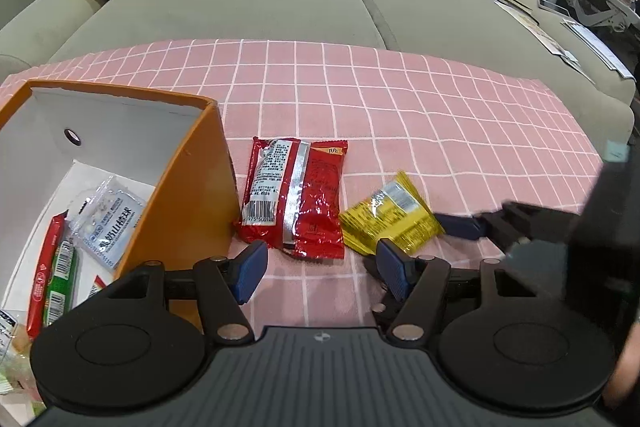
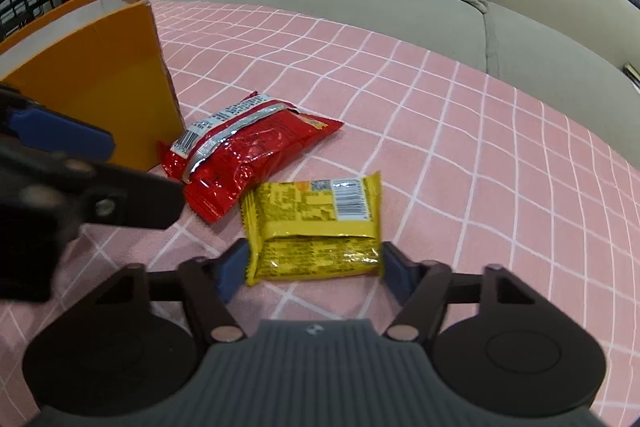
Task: Organize snacks
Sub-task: 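Lower the right tool over the yellow packet and close on it, then lower the left tool onto the red bag and close on it while the right tool holds the yellow packet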
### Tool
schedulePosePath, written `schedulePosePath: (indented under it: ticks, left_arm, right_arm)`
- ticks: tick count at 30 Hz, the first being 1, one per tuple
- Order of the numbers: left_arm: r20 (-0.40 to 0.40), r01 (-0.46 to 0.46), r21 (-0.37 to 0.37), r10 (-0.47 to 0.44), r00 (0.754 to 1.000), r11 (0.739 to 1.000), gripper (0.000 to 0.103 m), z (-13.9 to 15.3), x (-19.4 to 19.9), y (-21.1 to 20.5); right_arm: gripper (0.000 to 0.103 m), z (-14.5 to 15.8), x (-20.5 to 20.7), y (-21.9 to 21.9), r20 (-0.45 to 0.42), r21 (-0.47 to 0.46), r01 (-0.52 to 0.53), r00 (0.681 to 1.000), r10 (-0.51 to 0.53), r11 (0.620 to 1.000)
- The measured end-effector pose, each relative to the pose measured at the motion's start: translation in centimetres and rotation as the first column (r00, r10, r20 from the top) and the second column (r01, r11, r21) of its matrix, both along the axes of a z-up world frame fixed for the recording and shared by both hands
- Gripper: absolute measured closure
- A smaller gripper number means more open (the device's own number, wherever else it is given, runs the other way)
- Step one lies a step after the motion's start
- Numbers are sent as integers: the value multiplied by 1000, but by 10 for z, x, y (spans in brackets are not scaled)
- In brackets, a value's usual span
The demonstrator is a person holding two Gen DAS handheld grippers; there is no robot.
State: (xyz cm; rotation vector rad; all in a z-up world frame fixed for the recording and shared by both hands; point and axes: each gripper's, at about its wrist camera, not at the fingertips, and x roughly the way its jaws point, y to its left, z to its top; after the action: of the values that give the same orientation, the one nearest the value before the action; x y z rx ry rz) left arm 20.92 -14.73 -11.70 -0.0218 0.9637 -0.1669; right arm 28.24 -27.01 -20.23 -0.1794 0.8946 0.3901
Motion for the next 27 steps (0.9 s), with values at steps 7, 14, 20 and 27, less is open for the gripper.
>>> schedulePosePath:
  ticks: [7, 14, 20, 27]
  left_arm:
    - [-24, -49, -33, 49, 999, 998, 27, -12, 9, -10]
    - [-20, -128, -24, 127, 992, 991, 27, -31, 13, -15]
    - [-36, -190, -19, 189, 981, 982, 33, -40, 25, -13]
    - [-94, -224, -98, 215, 972, 970, 66, -47, 30, 2]
  right_arm:
    - [43, 4, -17, -21, 2, -23, 72, 997, -71, 997]
    - [43, 3, -26, -35, -21, -10, 114, 993, -115, 993]
    - [43, 4, -27, -35, -29, -8, 118, 993, -118, 993]
    - [43, 4, -31, -35, -29, -7, 122, 992, -122, 992]
